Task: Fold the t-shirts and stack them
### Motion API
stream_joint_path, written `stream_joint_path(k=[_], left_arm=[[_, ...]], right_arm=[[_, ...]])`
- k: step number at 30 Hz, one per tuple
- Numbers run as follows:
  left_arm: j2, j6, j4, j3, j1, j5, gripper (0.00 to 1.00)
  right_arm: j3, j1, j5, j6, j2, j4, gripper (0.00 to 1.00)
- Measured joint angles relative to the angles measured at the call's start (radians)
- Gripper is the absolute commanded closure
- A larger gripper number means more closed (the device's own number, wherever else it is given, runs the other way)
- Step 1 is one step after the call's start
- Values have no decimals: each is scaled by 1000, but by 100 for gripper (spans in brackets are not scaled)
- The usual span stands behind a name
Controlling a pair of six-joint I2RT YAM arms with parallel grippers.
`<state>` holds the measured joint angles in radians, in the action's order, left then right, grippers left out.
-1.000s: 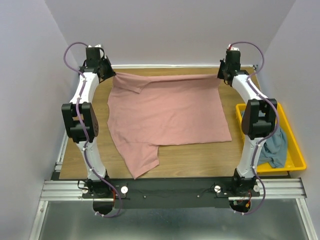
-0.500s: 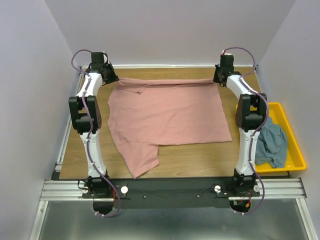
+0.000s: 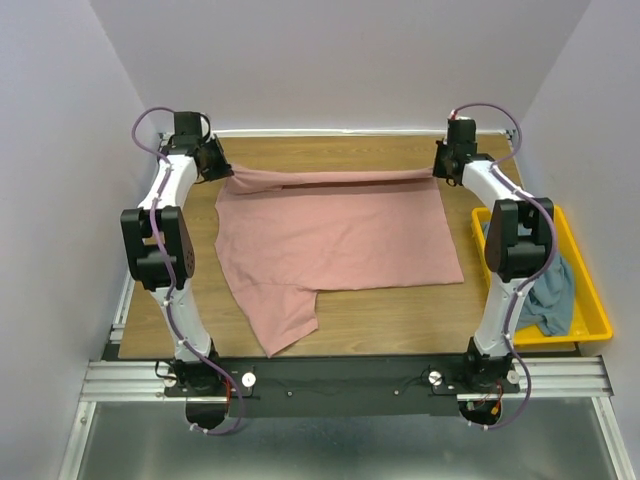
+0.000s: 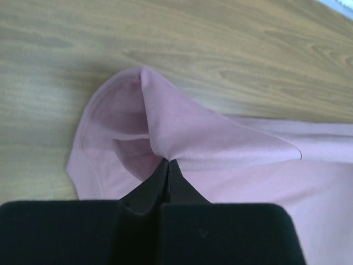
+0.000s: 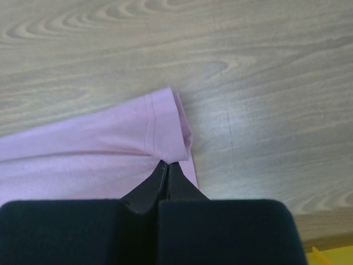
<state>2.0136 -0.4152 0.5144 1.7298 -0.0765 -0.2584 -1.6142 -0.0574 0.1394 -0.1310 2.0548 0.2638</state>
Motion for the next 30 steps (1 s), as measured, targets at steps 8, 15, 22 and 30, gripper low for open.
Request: stream_joint_path(k=[8,15,22,30], left_arm=[[-33,12,-1,-173,0,-5,100],[-31,15,-10,-199,0,-5,100],[-31,16,-17,-199,0,-10,100],[-30,14,-10,-180,0,-19,100]], right_arm=[[43,0,0,-1,32,0,99],[45,0,-3,-3,97,0,88],[48,0,-9,-22,100,27,46],[45,-14,-78,-69,-17,90,42]])
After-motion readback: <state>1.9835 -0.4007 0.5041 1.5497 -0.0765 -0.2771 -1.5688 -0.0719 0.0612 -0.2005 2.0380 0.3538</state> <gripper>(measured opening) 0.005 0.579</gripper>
